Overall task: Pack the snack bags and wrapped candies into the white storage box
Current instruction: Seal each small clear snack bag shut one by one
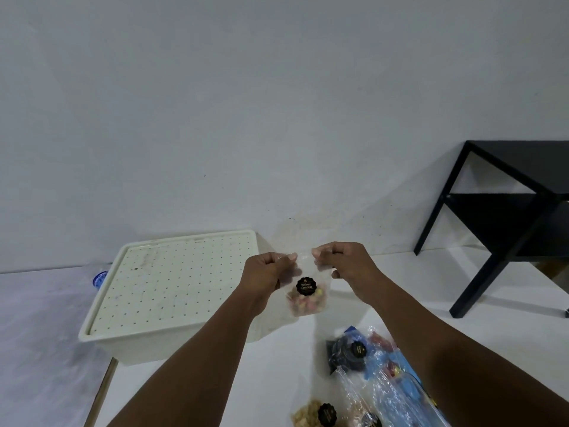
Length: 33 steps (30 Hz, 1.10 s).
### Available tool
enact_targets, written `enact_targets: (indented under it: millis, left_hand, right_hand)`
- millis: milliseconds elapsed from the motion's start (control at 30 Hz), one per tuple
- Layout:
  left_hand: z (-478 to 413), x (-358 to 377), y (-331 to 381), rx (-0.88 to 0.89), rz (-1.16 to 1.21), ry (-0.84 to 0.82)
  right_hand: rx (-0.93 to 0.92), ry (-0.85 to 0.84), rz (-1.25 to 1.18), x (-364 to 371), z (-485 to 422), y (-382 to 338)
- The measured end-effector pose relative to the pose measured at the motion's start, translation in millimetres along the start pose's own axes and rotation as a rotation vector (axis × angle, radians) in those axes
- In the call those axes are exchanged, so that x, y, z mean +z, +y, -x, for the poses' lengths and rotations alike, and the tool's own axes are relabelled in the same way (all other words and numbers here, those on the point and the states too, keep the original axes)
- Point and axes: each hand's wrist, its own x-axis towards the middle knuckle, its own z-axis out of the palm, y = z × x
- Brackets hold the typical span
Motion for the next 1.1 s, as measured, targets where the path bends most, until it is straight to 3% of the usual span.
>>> enact_targets:
  millis: [100,533,767,967,1100]
  left_hand:
    - [1,-5,1,0.029,0.016,0.005]
    - [6,0,9,-0.005,0.063,-0.054]
    - [5,1,6,0.06,-0.061,-0.033]
    - [8,0,8,0.017,-0.117,-0.071]
    - [9,1,10,0.045,-0.194,-0.101]
  right_hand:
    - [0.065,-0.027,-0.097,-9,0,6]
    - [0.031,0.128,-0.035,-6,-1,3]
    - [0.022,-0.01,0.068,0,1,3]
    - [-0.081,-0.019,0.221,3,-3,2]
    - [-0.053,-0.032,0.165,5,-3,-3]
